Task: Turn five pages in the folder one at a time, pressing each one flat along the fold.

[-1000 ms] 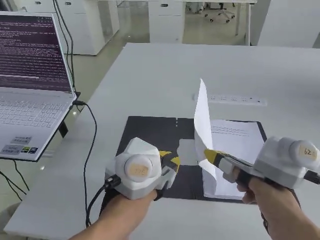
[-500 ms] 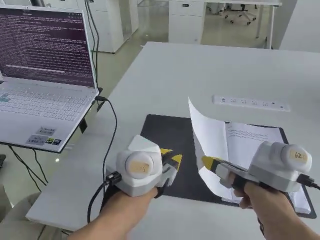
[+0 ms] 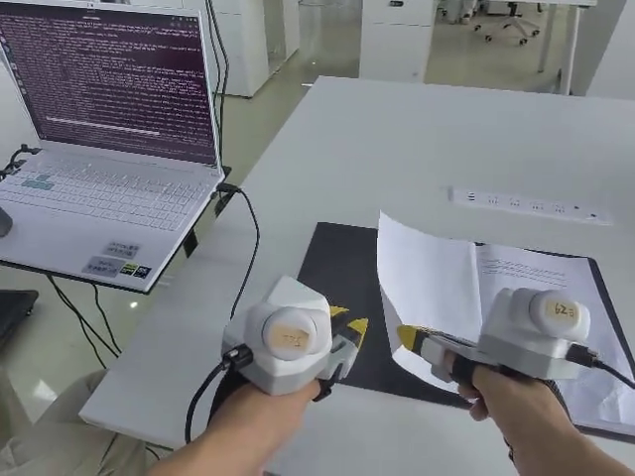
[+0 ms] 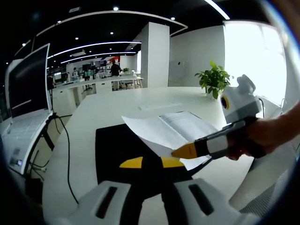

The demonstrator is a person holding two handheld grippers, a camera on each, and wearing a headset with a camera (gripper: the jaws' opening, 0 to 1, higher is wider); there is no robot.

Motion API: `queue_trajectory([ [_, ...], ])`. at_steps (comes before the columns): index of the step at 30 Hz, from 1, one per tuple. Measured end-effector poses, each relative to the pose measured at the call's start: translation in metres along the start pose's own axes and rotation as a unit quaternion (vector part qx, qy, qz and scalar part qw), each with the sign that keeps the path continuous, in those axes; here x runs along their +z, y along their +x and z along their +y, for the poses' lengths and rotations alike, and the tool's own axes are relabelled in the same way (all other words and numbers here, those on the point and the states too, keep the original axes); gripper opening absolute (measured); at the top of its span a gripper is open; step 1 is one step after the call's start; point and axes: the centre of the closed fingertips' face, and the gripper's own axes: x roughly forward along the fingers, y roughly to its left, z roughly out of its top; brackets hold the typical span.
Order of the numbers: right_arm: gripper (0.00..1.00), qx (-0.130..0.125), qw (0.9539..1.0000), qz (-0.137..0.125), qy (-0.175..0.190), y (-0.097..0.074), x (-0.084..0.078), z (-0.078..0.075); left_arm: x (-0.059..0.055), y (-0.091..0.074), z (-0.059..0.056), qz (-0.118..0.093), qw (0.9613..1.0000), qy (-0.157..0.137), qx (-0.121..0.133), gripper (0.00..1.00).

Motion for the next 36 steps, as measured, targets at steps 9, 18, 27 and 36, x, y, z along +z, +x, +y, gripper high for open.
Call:
queue_trajectory([
  [9,0.0,-0.005,0.9991,0.042,-0.01,0.027,-0.026,0.001,-0.018,-0.007,0.016,0.018,0.9998,-0.009,0.007,0.11],
  [18,0.0,-0.01,0.9973,0.073,-0.006,0.044,-0.044,-0.004,-0.037,-0.012,0.025,0.035,0.9991,-0.02,0.013,0.11],
  [27,0.01,-0.01,0.9958,0.091,0.008,0.055,-0.057,-0.009,-0.047,-0.01,0.025,0.048,0.9985,-0.023,0.013,0.11],
  [36,0.1,0.005,0.9959,0.088,0.022,0.052,-0.056,-0.004,-0.05,-0.001,0.023,0.057,0.9982,-0.017,0.007,0.11],
])
